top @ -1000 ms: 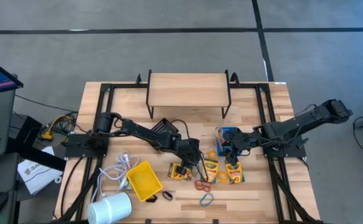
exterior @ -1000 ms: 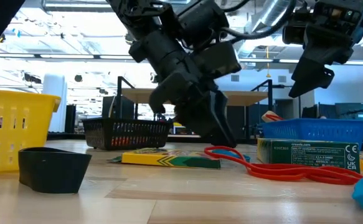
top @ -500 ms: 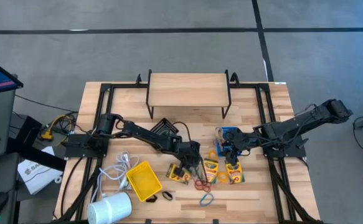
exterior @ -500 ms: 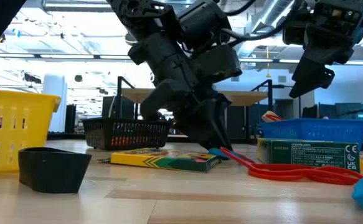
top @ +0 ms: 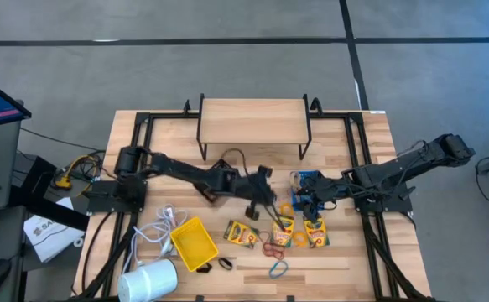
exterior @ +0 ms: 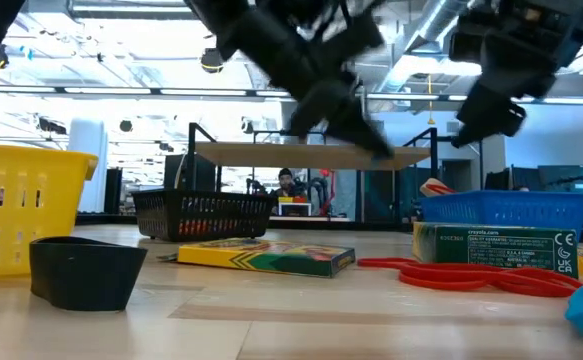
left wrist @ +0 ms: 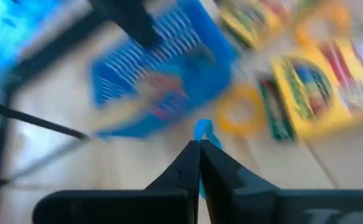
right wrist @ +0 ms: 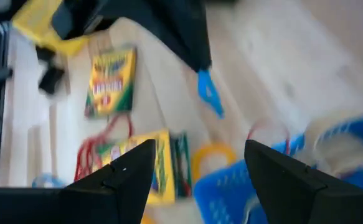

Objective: Pick & Place Office Desk Supplies
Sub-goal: Put the blue rubber band into the blue bin, then put the red rubber band into the blue bin

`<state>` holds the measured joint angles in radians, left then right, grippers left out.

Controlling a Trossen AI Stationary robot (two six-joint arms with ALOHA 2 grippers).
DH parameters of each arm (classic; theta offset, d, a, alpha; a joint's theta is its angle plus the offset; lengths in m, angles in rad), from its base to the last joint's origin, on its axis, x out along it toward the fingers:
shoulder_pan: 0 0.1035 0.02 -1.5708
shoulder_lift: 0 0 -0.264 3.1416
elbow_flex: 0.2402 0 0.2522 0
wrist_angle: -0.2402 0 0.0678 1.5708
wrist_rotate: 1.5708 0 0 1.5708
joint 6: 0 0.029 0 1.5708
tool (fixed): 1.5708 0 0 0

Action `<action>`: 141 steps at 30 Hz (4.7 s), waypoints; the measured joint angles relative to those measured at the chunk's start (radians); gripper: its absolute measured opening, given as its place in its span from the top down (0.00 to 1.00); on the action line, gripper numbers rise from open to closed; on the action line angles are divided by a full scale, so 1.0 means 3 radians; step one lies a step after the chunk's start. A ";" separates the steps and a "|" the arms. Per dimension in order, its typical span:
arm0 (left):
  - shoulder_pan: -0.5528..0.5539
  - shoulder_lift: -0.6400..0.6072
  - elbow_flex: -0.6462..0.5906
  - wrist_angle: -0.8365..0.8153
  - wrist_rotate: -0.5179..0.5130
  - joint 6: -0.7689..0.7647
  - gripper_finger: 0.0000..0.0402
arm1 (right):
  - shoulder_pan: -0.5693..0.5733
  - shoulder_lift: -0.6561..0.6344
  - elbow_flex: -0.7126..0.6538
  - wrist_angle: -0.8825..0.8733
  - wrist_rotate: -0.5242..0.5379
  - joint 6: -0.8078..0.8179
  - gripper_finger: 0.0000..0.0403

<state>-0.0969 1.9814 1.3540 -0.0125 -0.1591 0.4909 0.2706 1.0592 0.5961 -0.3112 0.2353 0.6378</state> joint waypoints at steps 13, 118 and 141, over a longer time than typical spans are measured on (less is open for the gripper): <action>0.0144 -0.0369 0.0003 0.0453 0.0031 0.0150 1.00 | -0.0109 -0.0001 0.0001 0.0920 0.0085 -0.0505 0.39; -0.0600 0.0493 -0.0003 -0.0218 0.0799 -0.1333 0.66 | -0.0263 0.0001 0.0242 0.0040 -0.0285 -0.0204 0.38; -0.0615 0.0612 0.0009 -0.0290 0.0789 -0.1039 0.67 | -0.0289 0.0001 0.0242 0.0036 -0.0284 -0.0231 0.38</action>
<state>-0.2813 2.1650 1.3566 -0.0994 0.0776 0.1792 0.1841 1.0595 0.6685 -0.3004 0.1501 0.5686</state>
